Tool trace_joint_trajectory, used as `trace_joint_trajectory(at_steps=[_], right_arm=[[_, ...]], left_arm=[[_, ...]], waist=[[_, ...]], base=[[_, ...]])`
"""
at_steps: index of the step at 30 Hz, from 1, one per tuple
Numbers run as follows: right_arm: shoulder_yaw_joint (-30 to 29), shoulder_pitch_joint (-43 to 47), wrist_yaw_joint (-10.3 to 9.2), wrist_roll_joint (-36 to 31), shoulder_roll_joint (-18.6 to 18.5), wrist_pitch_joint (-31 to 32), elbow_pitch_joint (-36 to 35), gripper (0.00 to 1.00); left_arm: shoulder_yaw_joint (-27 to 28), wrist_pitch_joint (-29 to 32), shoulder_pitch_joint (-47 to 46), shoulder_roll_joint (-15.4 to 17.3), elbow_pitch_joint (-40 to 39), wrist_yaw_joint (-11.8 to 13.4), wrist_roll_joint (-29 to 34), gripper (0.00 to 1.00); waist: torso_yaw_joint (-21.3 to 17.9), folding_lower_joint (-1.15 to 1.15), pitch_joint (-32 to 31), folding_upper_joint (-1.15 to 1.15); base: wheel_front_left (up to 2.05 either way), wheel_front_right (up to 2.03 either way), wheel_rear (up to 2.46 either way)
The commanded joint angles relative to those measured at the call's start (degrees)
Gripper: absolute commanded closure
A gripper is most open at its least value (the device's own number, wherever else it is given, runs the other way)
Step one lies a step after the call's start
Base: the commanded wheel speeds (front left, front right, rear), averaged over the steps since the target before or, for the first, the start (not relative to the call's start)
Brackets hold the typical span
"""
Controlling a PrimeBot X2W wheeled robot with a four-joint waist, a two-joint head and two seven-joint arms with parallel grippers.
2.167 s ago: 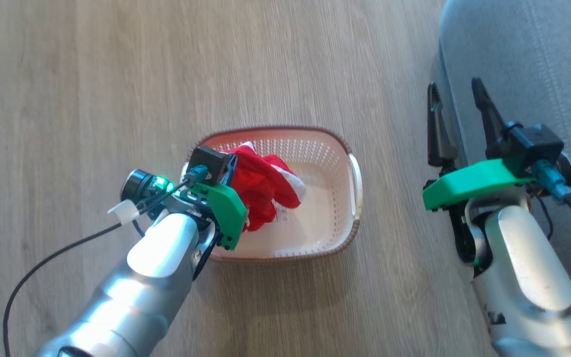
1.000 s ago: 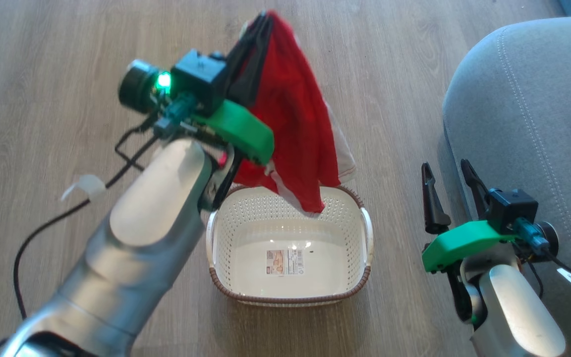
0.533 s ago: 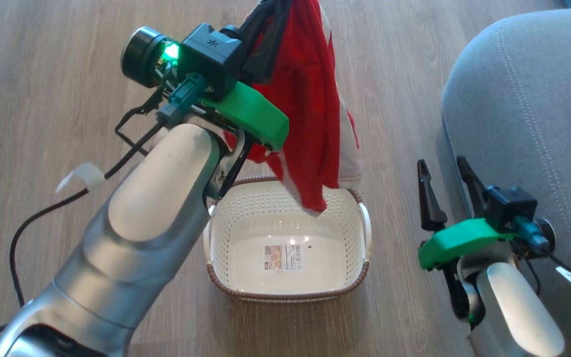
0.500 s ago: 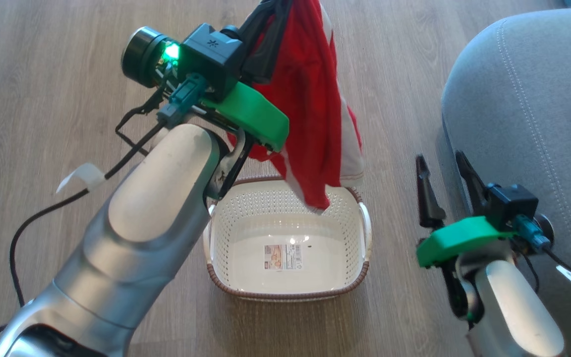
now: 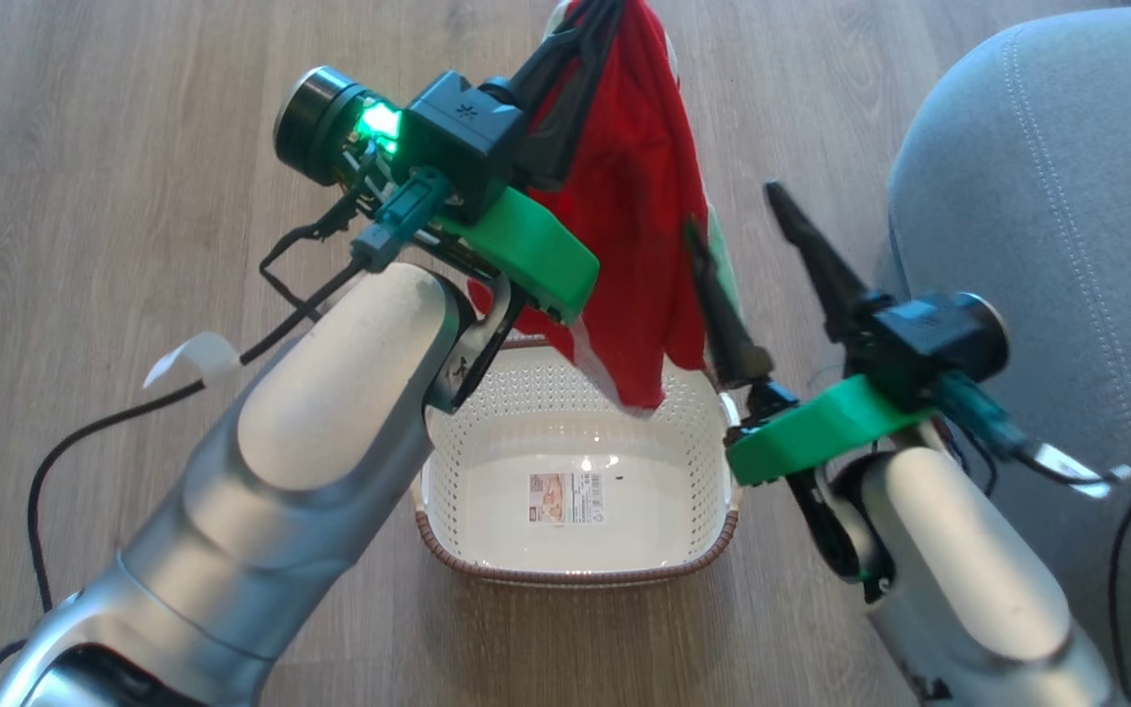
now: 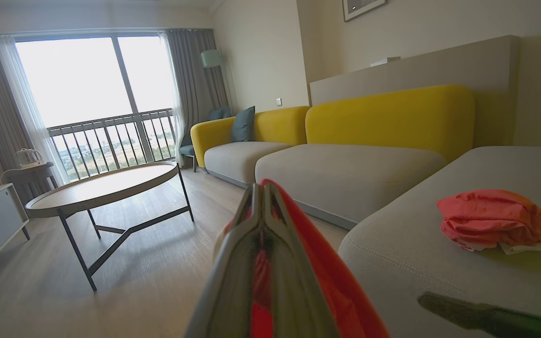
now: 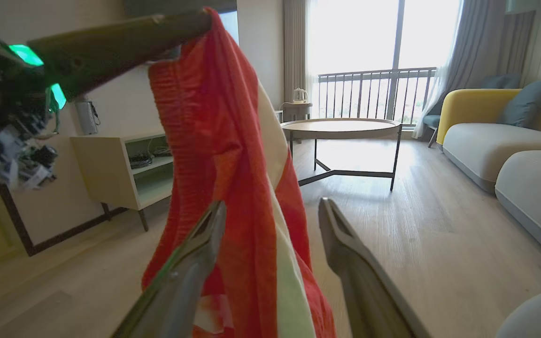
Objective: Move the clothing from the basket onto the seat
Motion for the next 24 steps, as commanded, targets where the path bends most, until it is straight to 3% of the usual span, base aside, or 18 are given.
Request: trace_joint_trajectory(at_steps=[1,11,17,18,20,24], right_arm=[[2.34,-3.10,0.40,-0.30,-0.18,-0.28,0.96,0.00],[9.56,-10.26,0.40,-0.56,0.42,-0.28,14.63,0.00],[13.41,-15.15,0.40,0.66,1.67,-0.28,26.32,0.00],[14.01,-15.69,0.40,1.05,1.79,-0.28,27.84,0.09],[14.57,-16.56,0.40,1.82,1.99,-0.28,29.77,1.00],[14.27,-16.81,0.40,3.24,2.16,-0.28,29.47,1.00]], left_arm=[[1.56,-0.13,-2.52,0.86,-1.79,-0.10,0.34,1.00],[-0.16,-0.49,-2.35,-0.09,-1.34,-0.52,-0.28,1.00],[-1.46,-0.81,-2.11,-0.69,-1.09,-0.68,-0.79,1.00],[-1.61,-0.89,-2.07,-0.77,-1.02,-0.70,-0.88,1.00],[-1.88,-1.02,-1.98,-0.91,-0.80,-0.78,-1.13,1.00],[-2.29,-1.24,-1.63,-0.92,0.00,-0.88,-1.40,1.00]], waist=[[0.33,0.00,0.08,0.00],[2.07,0.00,-0.12,0.00],[3.43,0.00,-0.23,0.00],[3.60,0.00,-0.25,0.00],[3.96,0.00,-0.26,0.00],[4.22,0.00,-0.19,0.00]], base=[[0.00,0.00,0.00],[0.00,0.00,0.00],[0.00,0.00,0.00],[0.00,0.00,0.00],[0.00,0.00,0.00],[0.00,0.00,0.00]])
